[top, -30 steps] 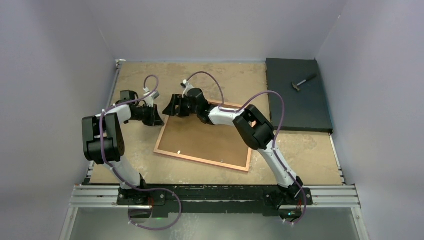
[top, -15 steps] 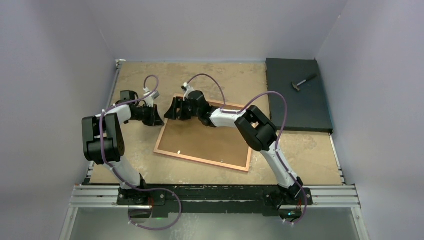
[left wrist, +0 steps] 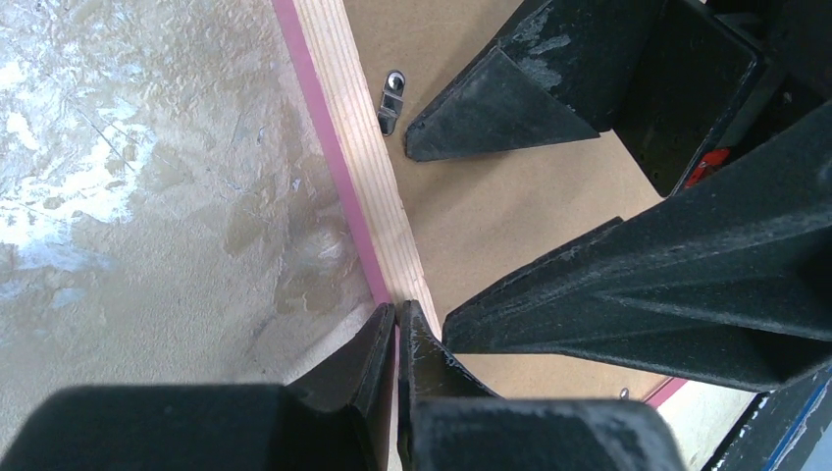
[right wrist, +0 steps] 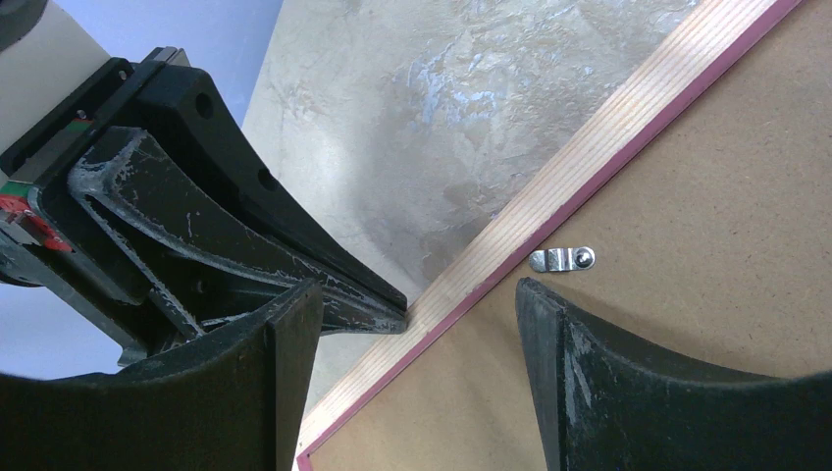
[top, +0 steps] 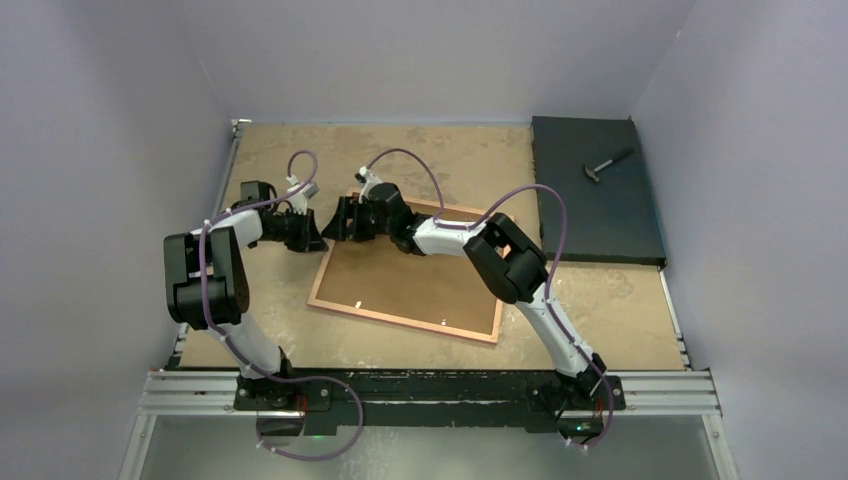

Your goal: Put the photo into the frame

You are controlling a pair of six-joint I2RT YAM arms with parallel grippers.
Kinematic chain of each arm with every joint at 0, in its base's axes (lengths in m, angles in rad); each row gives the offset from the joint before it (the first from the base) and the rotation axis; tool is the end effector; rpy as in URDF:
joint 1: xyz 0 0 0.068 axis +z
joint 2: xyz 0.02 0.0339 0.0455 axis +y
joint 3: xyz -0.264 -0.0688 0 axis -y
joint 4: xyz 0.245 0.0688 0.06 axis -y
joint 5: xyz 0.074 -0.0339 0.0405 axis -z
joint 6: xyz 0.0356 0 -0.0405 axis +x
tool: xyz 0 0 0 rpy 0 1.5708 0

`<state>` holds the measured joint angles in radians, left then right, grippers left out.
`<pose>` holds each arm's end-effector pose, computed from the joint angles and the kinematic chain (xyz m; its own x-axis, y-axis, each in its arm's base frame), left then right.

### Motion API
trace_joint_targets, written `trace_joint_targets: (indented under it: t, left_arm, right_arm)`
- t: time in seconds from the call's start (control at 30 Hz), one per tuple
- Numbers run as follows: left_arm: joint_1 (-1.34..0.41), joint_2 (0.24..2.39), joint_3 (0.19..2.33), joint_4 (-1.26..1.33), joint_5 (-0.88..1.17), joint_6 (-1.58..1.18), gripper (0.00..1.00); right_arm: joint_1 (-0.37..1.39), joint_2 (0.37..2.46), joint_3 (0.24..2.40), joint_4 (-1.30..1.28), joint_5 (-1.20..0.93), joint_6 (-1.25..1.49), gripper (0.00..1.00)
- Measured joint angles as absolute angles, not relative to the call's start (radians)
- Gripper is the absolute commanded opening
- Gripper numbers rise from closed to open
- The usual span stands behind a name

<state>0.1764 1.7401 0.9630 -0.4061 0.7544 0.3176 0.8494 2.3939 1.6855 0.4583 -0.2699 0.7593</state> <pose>0.3183 0.0320 0.1522 -0.8262 0.0839 -0.5571 0.4052 0.7754 -0.4843 0.3519 0.4145 0.1524 -0.7342 0.1699 -0.6573 -0.5361 0.4489 0.7149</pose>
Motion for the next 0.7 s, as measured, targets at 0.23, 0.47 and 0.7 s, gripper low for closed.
trace_joint_targets:
  t: [0.23, 0.47, 0.7]
  left_arm:
    - [0.176, 1.739, 0.963, -0.407, 0.753, 0.318, 0.0]
    - [0.176, 1.733, 0.959, -0.408, 0.751, 0.326, 0.0]
    - [0.176, 1.729, 0.957, -0.412, 0.751, 0.334, 0.0]
  right_arm:
    - [0.85, 2.395, 1.689, 0.452, -0.265, 0.758, 0.75]
    - [0.85, 2.402, 1.702, 0.448, -0.241, 0.747, 0.75]
    - [0.851, 2.426, 1.736, 0.446, -0.226, 0.739, 0.75]
